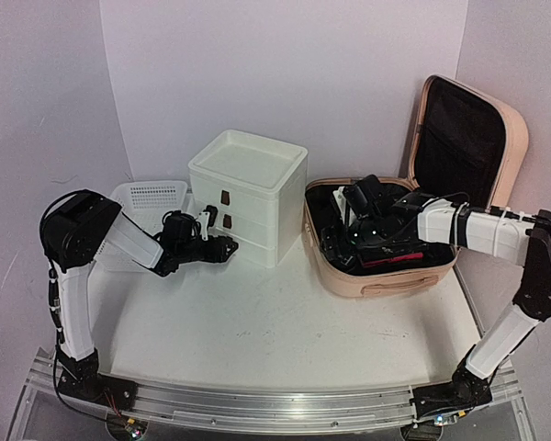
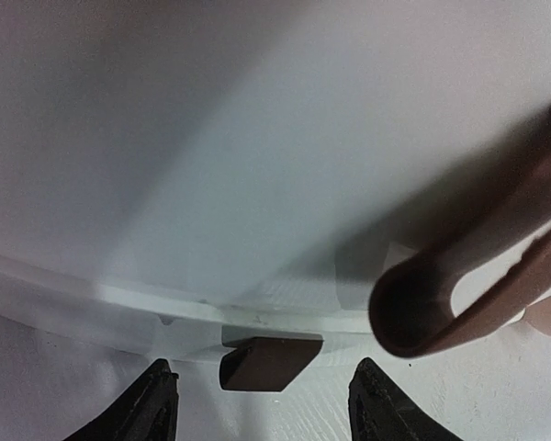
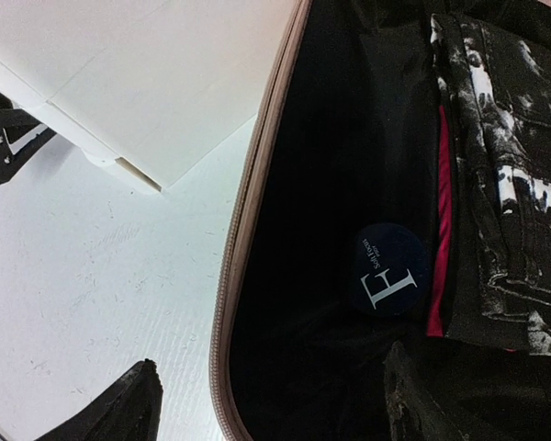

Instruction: Open, take out, and arrange the luggage

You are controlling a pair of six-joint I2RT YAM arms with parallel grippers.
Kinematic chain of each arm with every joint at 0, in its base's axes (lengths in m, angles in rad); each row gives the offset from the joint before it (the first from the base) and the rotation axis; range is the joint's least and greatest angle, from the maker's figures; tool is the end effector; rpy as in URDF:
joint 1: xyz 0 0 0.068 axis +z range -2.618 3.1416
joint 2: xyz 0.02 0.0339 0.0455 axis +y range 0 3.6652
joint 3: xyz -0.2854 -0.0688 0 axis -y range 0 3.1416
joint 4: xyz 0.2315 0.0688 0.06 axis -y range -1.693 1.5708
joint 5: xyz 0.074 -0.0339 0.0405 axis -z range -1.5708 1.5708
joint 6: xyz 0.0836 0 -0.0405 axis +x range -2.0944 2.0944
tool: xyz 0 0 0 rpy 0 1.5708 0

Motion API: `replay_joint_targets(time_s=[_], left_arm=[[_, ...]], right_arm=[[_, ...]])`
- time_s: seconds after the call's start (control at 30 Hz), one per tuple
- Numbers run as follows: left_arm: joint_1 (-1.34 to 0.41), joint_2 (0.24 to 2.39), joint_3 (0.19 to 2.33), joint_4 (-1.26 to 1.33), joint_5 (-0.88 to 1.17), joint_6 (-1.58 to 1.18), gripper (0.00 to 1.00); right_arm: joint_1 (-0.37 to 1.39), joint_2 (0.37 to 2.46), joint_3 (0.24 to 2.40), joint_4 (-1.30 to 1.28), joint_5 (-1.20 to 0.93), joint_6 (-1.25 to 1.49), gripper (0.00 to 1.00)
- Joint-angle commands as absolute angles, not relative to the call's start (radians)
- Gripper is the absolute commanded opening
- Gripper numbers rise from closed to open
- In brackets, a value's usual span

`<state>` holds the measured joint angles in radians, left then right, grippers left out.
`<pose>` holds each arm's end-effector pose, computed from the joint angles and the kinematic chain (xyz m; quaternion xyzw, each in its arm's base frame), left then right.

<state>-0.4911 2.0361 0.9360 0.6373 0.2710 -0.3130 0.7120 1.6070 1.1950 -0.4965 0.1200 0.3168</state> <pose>0.3817 -0.2295 0.1204 0.1457 0.8330 -0.3097 0.4347 0.2814 0.2296 0.2372 -0.1662 0.9294 0.1103 0.3104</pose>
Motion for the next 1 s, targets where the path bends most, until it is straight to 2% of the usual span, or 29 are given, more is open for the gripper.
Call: replay_joint_targets(time_s=[0.0,0.23,0.5,0.77,0.97], left_arm=[[-0.455,2.052,0.974,0.727,0.349,-0.399,0.64],[-0.442,2.090,1.015,0.726,0.410,-0.433,0.57],[-0.441,2.067,1.010,0.727,0.409,-0.428,0.22],[-0.458,1.997,0.941,0.724,0.390,-0.389,0.02],[-0.475,1.916,0.874,0.673,0.355,-0.344,0.00]], right_arm=[[0.713,1.552,1.182,-0.467,0.121,0.337,0.83],[0.713,1.551,1.180,-0.465,0.111,0.344,0.83],[0.713,1.555,1.181,-0.462,0.109,0.345,0.83],[0.713,1.569,1.178,-0.459,0.129,0.344,0.83],[0.705,1.607,1.200,-0.466,0.211,0.370,0.84]])
